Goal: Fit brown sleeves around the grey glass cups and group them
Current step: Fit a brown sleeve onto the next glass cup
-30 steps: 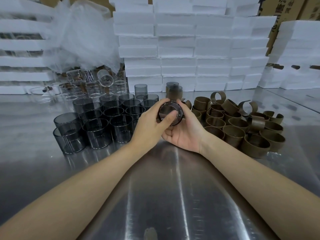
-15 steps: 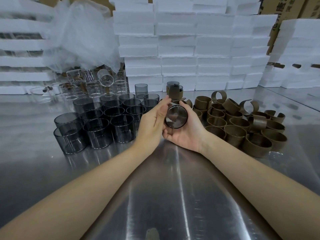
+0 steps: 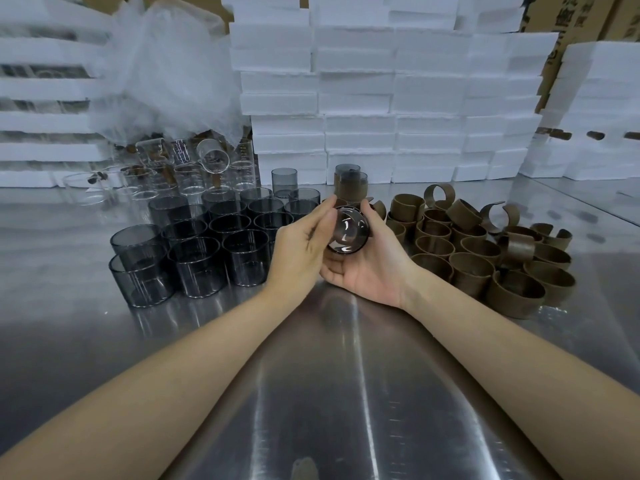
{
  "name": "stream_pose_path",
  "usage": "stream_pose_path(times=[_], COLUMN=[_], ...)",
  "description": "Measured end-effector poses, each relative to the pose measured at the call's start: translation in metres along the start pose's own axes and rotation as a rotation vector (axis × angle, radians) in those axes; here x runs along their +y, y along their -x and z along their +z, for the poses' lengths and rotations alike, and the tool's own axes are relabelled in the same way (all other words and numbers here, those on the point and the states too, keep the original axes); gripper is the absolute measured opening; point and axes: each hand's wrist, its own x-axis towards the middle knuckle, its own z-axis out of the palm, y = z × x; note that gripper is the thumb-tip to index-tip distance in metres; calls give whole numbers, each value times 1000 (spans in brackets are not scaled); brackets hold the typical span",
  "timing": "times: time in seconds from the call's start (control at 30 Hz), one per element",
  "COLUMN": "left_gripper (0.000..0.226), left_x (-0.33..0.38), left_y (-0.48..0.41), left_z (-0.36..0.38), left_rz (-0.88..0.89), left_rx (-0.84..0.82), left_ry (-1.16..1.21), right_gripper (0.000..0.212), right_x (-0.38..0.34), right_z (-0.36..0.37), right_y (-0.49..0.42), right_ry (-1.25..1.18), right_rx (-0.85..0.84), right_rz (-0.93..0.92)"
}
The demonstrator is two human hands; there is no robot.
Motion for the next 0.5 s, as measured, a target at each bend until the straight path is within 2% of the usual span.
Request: stream_pose_path(times=[0.1, 0.2, 0.3, 0.4, 0.5], left_gripper=[37, 40, 44, 51, 61], left_x=[0, 4, 9, 11, 10], left_y=[1, 3, 8, 12, 11], left_z=[0, 0, 6, 13, 15], left_rz=[34, 186, 309, 309, 245], left_rx=[11, 13, -111, -202, -213], left_ry=[-54, -163, -295, -302, -328], right_gripper=[56, 50, 58, 48, 68], right_x=[1, 0, 0, 0, 1], right_z=[0, -2, -6, -5, -6], right_y=[0, -3, -7, -6, -4], right_ry=[9, 53, 210, 284, 383], right_rx=[-8, 17, 126, 135, 204], right_rz=[-40, -196, -328, -398, -455])
